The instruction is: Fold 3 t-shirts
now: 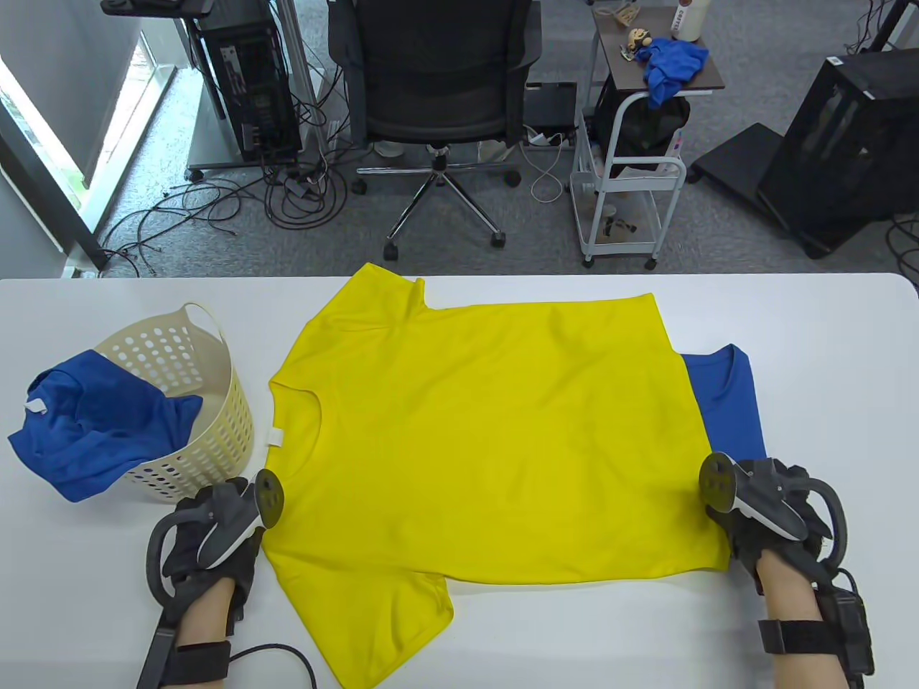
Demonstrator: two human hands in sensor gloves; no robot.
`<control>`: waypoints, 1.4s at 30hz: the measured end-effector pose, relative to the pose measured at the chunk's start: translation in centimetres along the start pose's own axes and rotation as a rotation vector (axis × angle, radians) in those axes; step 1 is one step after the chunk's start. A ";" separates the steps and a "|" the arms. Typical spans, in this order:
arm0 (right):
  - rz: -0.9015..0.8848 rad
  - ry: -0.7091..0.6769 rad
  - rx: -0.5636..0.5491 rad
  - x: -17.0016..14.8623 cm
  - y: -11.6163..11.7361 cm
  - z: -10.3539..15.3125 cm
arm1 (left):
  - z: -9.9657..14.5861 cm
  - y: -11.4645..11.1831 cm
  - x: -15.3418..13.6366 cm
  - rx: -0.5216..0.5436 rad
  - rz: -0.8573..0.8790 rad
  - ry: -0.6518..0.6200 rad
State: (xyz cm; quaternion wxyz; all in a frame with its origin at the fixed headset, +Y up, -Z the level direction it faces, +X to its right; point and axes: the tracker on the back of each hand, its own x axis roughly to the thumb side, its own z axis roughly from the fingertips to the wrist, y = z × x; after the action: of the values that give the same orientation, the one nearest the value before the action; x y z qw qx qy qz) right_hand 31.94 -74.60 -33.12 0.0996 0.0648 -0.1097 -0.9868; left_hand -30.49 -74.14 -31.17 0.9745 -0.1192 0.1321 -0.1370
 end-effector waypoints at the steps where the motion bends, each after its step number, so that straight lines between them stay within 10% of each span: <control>1: -0.010 -0.007 -0.031 -0.1 -0.2 0.1 | -0.2 -0.2 0.1 -0.026 -0.018 0.008; 42: 0.105 -0.047 -0.229 2.7 0.1 0.7 | -0.7 -0.8 -0.1 0.009 0.011 0.047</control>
State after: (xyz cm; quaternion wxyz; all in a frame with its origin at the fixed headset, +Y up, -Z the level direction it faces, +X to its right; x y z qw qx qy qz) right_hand 29.27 -75.11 -32.70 0.1553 0.0238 -0.0018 -0.9876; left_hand -31.01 -74.98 -31.60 0.9724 -0.1110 0.1548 -0.1351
